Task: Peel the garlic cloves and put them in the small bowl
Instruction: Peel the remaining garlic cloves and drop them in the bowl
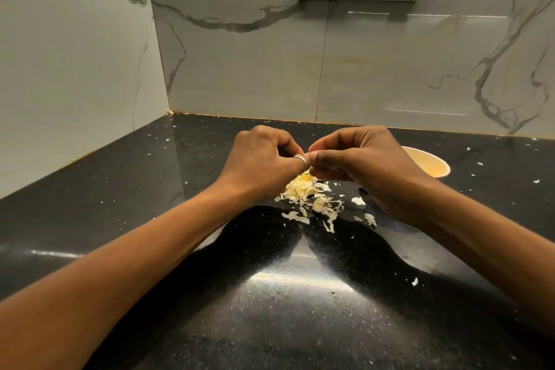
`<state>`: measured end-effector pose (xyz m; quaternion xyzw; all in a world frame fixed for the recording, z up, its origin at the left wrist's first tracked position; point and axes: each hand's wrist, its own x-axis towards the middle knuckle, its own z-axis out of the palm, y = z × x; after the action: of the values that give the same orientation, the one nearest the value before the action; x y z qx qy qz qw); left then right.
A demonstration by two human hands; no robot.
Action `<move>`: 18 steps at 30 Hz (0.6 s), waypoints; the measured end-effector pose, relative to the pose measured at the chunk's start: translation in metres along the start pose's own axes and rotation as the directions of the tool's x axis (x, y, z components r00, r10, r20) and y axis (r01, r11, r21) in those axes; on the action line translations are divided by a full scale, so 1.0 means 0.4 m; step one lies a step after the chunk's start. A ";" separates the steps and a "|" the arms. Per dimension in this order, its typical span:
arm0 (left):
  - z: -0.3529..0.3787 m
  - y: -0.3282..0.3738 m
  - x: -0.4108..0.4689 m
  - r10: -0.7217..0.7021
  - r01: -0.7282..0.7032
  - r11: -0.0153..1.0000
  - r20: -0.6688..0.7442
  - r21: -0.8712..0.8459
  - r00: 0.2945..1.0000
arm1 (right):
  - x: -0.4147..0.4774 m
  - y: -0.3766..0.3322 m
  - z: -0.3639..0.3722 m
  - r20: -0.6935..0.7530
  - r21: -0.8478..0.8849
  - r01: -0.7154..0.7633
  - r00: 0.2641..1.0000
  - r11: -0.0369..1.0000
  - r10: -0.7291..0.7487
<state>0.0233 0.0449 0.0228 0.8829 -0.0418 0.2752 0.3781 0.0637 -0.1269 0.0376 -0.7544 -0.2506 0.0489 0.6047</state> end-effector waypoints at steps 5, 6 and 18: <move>-0.003 0.005 0.000 -0.060 0.066 0.991 0.049 -0.115 0.997 | 0.004 -0.004 -0.004 0.005 0.067 -0.068 0.998 0.995 0.068; -0.004 0.006 0.001 -0.082 0.092 0.984 0.068 -0.150 0.994 | 0.005 -0.005 -0.005 0.008 0.093 -0.084 0.996 0.992 0.084; -0.002 0.006 0.004 -0.165 0.209 0.934 0.169 -0.290 0.972 | 0.012 -0.010 -0.017 0.067 0.207 -0.197 0.980 0.958 0.187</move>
<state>0.0237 0.0442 0.0258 0.8309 -0.0261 0.1647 0.5308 0.0692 -0.1304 0.0441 -0.7047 -0.1833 0.1515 0.6684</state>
